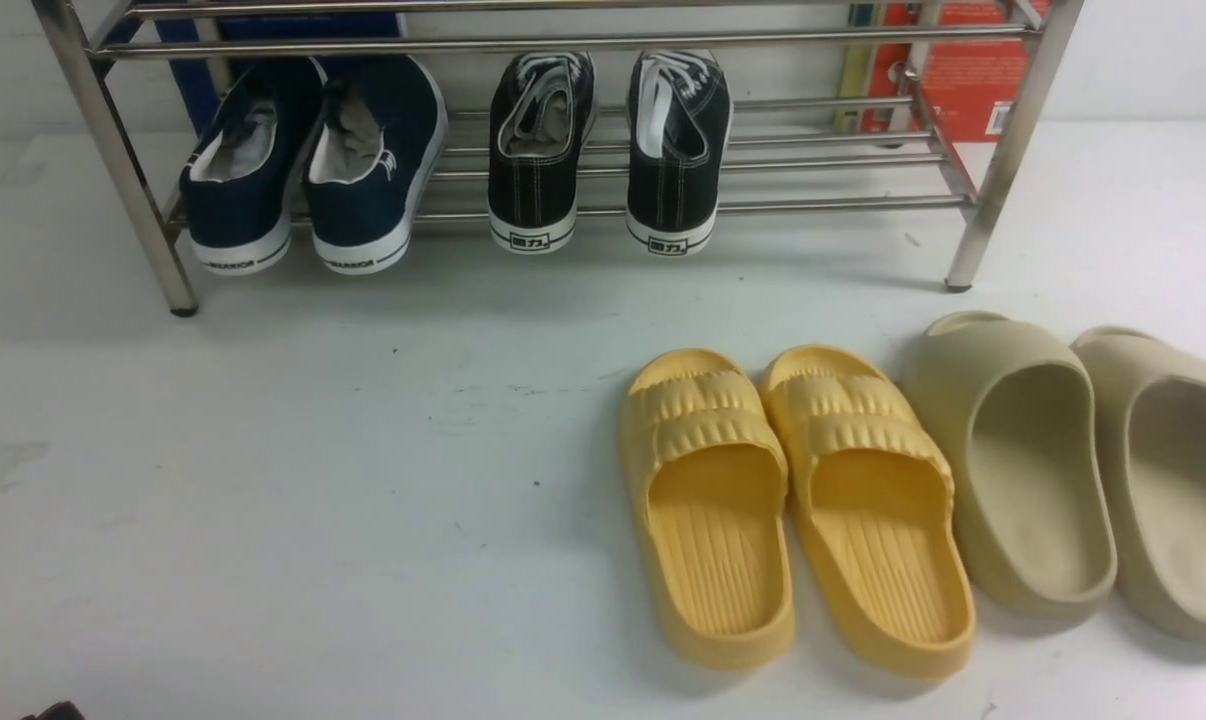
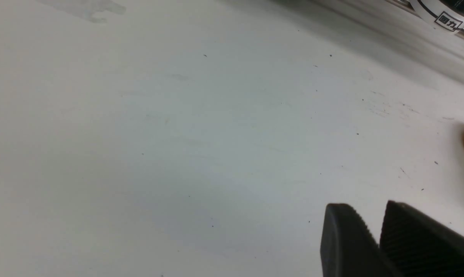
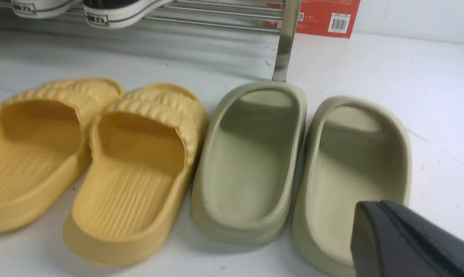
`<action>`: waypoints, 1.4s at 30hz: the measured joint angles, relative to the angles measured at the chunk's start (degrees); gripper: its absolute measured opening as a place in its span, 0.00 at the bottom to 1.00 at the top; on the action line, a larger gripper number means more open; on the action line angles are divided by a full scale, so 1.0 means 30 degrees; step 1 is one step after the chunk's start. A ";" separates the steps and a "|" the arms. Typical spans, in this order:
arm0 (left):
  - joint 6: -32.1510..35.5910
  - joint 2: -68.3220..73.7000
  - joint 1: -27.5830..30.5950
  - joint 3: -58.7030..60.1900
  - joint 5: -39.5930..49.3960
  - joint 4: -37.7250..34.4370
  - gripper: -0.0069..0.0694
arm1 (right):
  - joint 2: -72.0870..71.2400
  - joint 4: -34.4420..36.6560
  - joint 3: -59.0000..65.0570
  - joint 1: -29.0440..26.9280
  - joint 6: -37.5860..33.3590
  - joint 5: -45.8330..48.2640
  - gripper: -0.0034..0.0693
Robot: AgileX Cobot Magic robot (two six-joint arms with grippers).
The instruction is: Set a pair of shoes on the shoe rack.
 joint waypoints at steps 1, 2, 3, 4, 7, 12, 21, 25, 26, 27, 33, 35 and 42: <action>0.0000 0.0000 0.0000 0.0000 0.0000 0.0000 0.31 | -0.0126 0.0000 0.0260 -0.0026 0.0000 -0.0050 0.04; 0.0000 0.0000 0.0000 0.0000 0.0000 0.0000 0.31 | -0.0341 0.0000 0.0814 -0.0087 0.0070 0.0294 0.04; 0.0000 0.0000 0.0000 0.0000 -0.0009 -0.0005 0.31 | -0.0410 0.0000 0.0908 -0.0110 0.0209 0.0800 0.04; 0.0000 0.0000 0.0000 0.0000 0.0045 -0.0005 0.31 | -0.0410 0.0000 0.0908 -0.0110 0.0390 0.0920 0.04; 0.0000 0.0000 0.0000 0.0000 0.0020 -0.0005 0.32 | -0.0410 0.0000 0.0856 -0.0110 0.0798 0.1151 0.04; 0.0000 0.0000 0.0000 0.0000 0.0020 -0.0005 0.32 | -0.0410 -0.0018 0.0856 -0.0110 0.0934 0.1178 0.05; 0.0000 0.0000 0.0000 0.0000 0.0020 -0.0005 0.33 | -0.0410 -0.0018 0.0850 -0.0110 0.0984 0.1212 0.05; 0.0000 0.0000 0.0000 0.0000 0.0020 -0.0005 0.33 | -0.0410 -0.0018 0.0834 -0.0110 0.0984 0.1212 0.05; 0.0000 0.0000 0.0000 0.0000 0.0020 -0.0005 0.33 | -0.0410 -0.0018 0.0834 -0.0110 0.0984 0.1228 0.06; 0.0000 0.0000 0.0000 0.0000 0.0020 -0.0005 0.33 | -0.0410 -0.0018 0.0834 -0.0110 0.0984 0.1228 0.06; 0.0000 0.0000 0.0000 0.0000 0.0020 -0.0005 0.34 | -0.0410 -0.0018 0.0834 -0.0110 0.0984 0.1228 0.07; 0.0000 0.0000 0.0000 0.0000 0.0020 -0.0005 0.34 | -0.0410 -0.0018 0.0834 -0.0110 0.0984 0.1228 0.07; 0.0000 0.0000 0.0000 0.0000 0.0020 -0.0005 0.35 | -0.0410 -0.0018 0.0834 -0.0110 0.0984 0.1228 0.07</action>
